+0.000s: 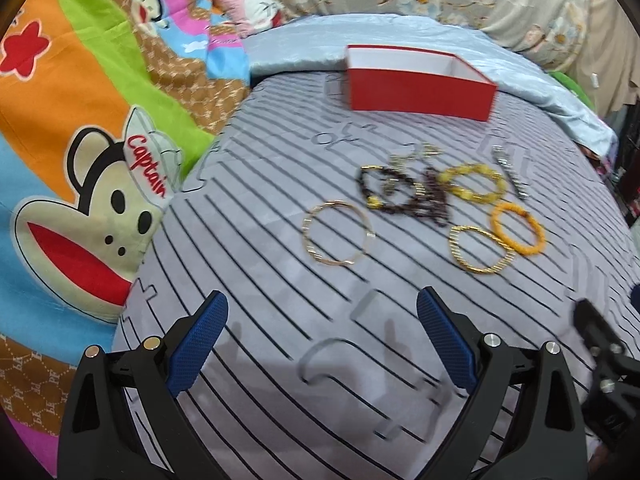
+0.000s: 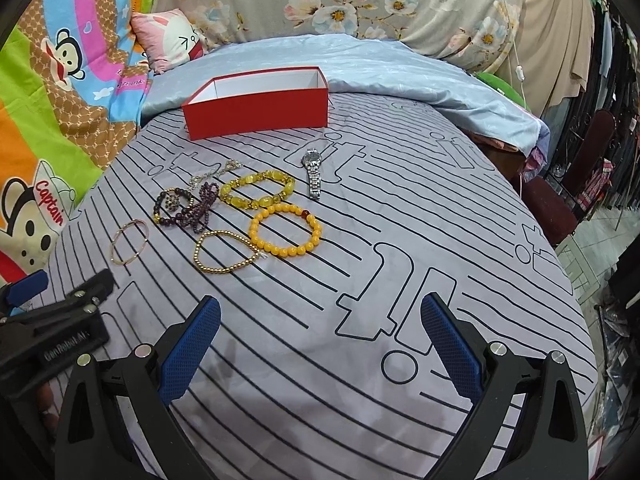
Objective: Organize jewelry
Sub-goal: 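Grasp the gold bangle with the left tool while the right tool approaches the silver watch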
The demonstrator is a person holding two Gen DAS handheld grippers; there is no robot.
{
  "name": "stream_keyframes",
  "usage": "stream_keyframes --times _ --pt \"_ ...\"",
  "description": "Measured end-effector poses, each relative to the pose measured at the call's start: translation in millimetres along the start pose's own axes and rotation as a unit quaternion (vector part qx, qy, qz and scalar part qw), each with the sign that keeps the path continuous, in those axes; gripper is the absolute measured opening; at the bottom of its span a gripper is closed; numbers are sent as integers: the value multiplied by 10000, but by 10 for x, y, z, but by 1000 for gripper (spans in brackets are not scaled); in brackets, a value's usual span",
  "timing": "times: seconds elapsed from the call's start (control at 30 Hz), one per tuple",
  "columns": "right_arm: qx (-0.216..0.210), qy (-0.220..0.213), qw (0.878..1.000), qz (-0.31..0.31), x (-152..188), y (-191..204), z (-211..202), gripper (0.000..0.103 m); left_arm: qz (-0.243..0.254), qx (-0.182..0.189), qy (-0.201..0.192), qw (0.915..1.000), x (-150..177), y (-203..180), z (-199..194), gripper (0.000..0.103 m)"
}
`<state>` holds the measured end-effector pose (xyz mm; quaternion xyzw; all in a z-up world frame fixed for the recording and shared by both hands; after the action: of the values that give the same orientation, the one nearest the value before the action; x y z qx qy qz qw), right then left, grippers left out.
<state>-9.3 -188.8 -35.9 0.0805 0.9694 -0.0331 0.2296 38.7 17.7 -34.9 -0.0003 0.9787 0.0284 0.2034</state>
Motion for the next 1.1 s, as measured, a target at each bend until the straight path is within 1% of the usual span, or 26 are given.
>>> stream_keyframes --times 0.13,0.3,0.37,0.4,0.43,0.47,0.57,0.63,0.67,0.77,0.83,0.87,0.9,0.93,0.97,1.03,1.1 --pt "2 109 9999 57 -84 -73 143 98 -178 -166 85 9997 -152 162 167 93" --pt "2 180 9998 101 -205 -141 285 98 -263 -229 139 9993 -359 239 377 93" --pt "22 201 9997 98 -257 -160 335 98 -275 -204 199 9992 -409 238 459 88" --pt "27 212 9997 100 -279 -168 356 98 -253 -128 282 9992 -441 231 524 82" --pt "33 222 9997 108 -304 -174 383 98 -241 -72 336 9991 -462 223 570 79" --pt "34 232 9997 117 -327 -180 400 98 -231 -39 370 9990 -480 208 607 79" --pt "35 249 9996 132 -393 -190 452 98 -209 22 309 9993 -547 172 645 77" --pt "27 260 9996 117 -436 -181 486 98 -170 102 283 9994 -602 144 665 70" --pt "17 258 9996 110 -459 -176 500 98 -151 131 268 9994 -626 126 673 69" --pt "4 248 9997 88 -524 -154 534 98 -54 207 227 9995 -666 65 679 60" --pt "-27 246 9997 81 -573 -150 563 98 18 281 211 9994 -677 22 673 50" --pt "-39 249 9997 73 -590 -149 570 98 50 306 202 9993 -679 2 668 47" --pt "-49 246 9997 55 -616 -142 583 98 84 331 195 9992 -684 -11 664 41" --pt "-58 238 9997 38 -641 -138 596 98 123 377 191 9990 -690 -27 658 33" --pt "-73 231 9997 30 -660 -136 604 98 145 420 193 9988 -691 -39 650 29" --pt "-95 217 9997 12 -721 -130 626 98 171 532 214 9982 -707 -54 645 12" --pt "-108 194 9998 -14 -795 -125 646 95 175 681 259 9972 -714 -59 639 6"
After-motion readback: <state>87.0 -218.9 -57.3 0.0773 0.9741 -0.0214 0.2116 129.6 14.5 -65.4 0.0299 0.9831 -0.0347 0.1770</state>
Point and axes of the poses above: each gripper's, at about its wrist camera, not at the fingertips, and z roughly the way its jaws point, y to its left, x to its underside, the point moved 2 cm from there along z, roughly the way its jaws point, and after that the axes turned 15 degrees about y, right-handed, at the moved point
